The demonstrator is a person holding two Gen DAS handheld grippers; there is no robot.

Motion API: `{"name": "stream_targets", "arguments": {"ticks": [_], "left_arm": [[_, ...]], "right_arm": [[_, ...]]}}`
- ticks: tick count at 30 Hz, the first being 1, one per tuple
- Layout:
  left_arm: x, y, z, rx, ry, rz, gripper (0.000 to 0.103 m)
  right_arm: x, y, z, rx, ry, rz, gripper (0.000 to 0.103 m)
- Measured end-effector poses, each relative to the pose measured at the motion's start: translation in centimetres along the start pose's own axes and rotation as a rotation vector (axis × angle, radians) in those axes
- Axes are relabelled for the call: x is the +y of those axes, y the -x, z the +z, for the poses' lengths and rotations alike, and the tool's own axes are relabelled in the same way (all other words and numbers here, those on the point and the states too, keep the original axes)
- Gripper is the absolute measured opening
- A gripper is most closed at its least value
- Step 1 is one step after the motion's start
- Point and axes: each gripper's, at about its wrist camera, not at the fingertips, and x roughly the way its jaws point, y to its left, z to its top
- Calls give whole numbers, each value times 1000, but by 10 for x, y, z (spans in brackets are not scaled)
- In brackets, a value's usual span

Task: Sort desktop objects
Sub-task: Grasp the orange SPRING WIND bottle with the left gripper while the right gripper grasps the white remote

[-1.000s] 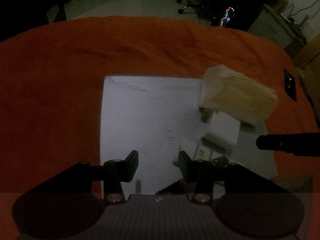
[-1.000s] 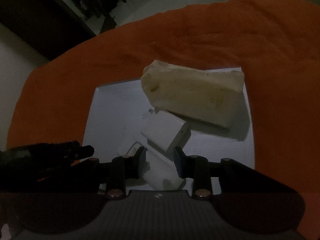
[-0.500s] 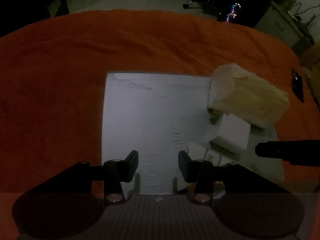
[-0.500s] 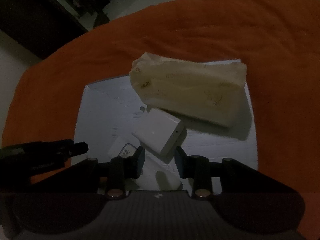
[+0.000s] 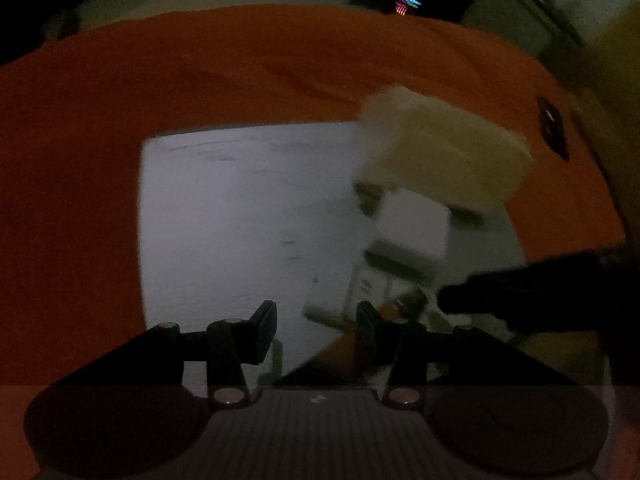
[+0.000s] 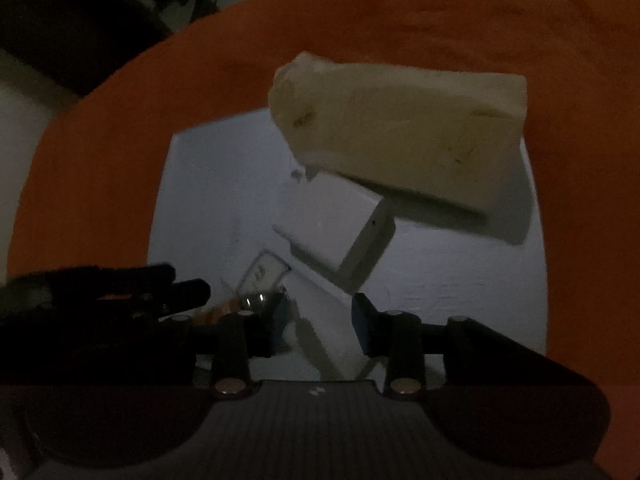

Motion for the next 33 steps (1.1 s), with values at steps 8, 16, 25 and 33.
{"name": "stream_targets", "arguments": {"ticks": [8, 16, 25, 33], "left_arm": [[-19, -8, -8, 60, -189, -61, 47], [-32, -24, -14, 115, -276, 13, 36], [-21, -25, -15, 76, -209, -7, 22], [4, -20, -16, 61, -140, -11, 21]], "right_arm": [[11, -4, -7, 53, 137, -30, 59], [26, -12, -11, 103, 311, -94, 59], [44, -20, -11, 133, 525, -146, 60], [52, -40, -10, 161, 565, -169, 60]]}}
